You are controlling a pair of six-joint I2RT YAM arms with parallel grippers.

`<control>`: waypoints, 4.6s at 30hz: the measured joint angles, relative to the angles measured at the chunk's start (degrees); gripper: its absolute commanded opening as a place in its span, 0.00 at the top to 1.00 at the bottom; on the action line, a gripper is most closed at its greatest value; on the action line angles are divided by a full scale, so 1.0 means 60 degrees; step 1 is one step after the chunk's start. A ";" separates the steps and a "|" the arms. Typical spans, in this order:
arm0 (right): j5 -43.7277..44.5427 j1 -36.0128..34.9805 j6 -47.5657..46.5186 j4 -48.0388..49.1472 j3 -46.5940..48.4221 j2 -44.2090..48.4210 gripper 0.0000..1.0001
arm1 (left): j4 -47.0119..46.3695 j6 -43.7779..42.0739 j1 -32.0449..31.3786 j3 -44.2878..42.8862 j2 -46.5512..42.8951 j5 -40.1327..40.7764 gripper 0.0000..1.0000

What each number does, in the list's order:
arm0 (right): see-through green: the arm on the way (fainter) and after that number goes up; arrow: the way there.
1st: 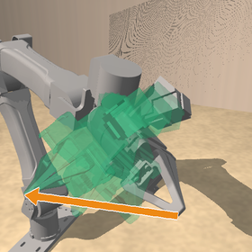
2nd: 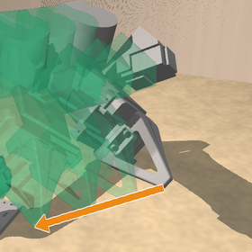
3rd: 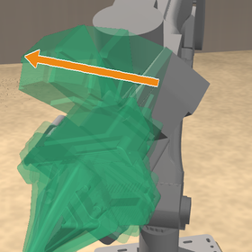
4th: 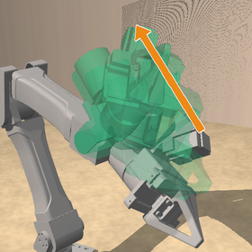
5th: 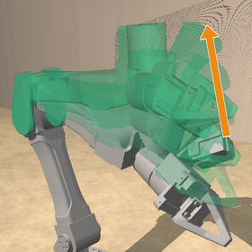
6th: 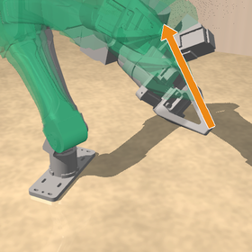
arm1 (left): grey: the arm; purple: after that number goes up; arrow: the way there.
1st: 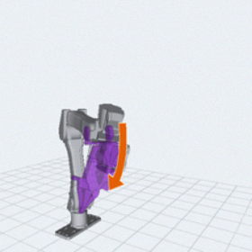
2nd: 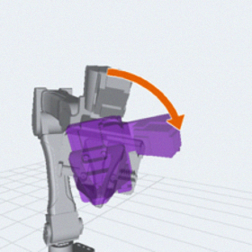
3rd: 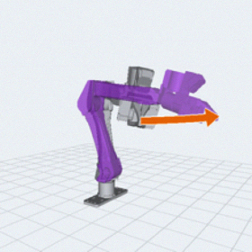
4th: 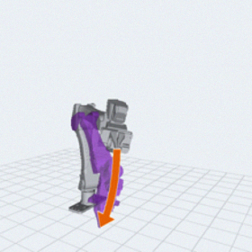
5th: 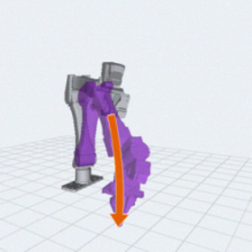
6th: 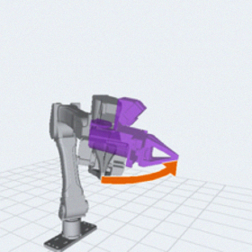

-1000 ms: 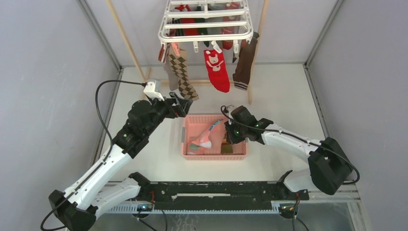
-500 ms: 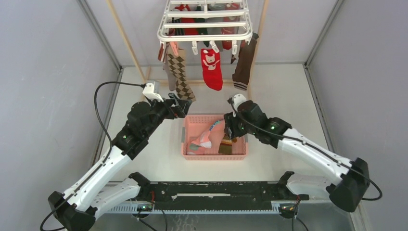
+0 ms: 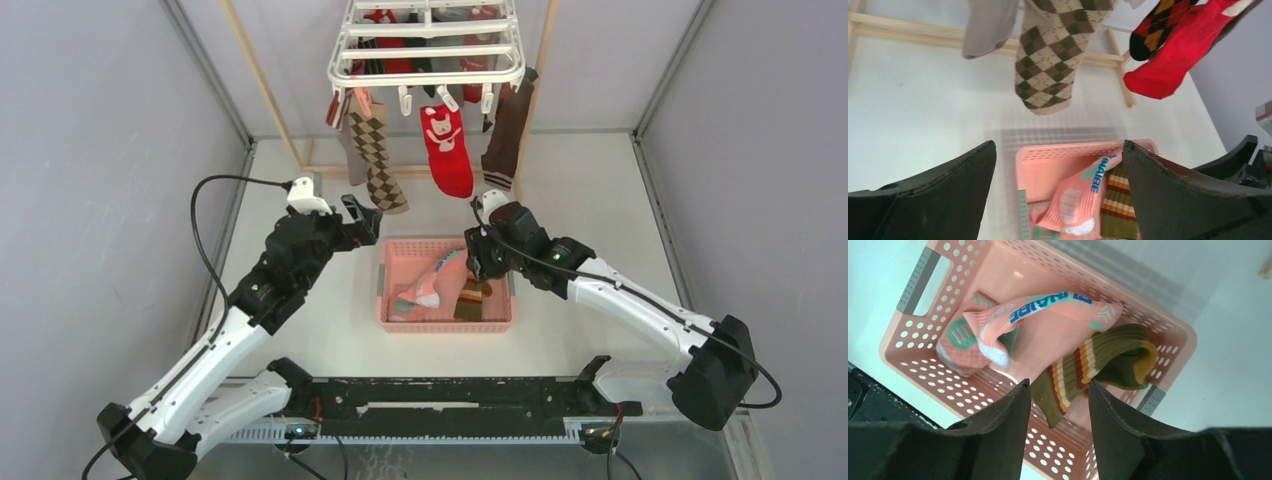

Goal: Remove the socks clipped to the hanger
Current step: Place the sock in the bin, then remove the sock from the hanger.

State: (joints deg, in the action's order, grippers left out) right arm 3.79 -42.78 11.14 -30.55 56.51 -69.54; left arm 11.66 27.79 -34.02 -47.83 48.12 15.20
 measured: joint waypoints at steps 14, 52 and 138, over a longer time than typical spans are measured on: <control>-0.1206 -0.0273 0.0040 0.1541 -0.1497 0.0313 0.46 | 0.0790 0.0135 0.0769 0.0098 -0.0441 0.1206 0.00; -0.1723 -0.0754 0.0164 0.1993 -0.2000 0.1341 0.45 | -0.2218 -0.0237 0.3344 -0.2499 0.5384 -0.1151 0.21; -0.3432 -0.1756 0.0863 0.6404 0.2215 -0.2667 0.22 | 0.1122 0.0798 0.1767 -0.1290 -0.0313 -0.2142 0.95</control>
State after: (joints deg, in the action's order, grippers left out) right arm -16.80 -53.32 16.32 7.88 69.80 -85.54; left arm 18.39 32.58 -23.42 -55.57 46.24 2.35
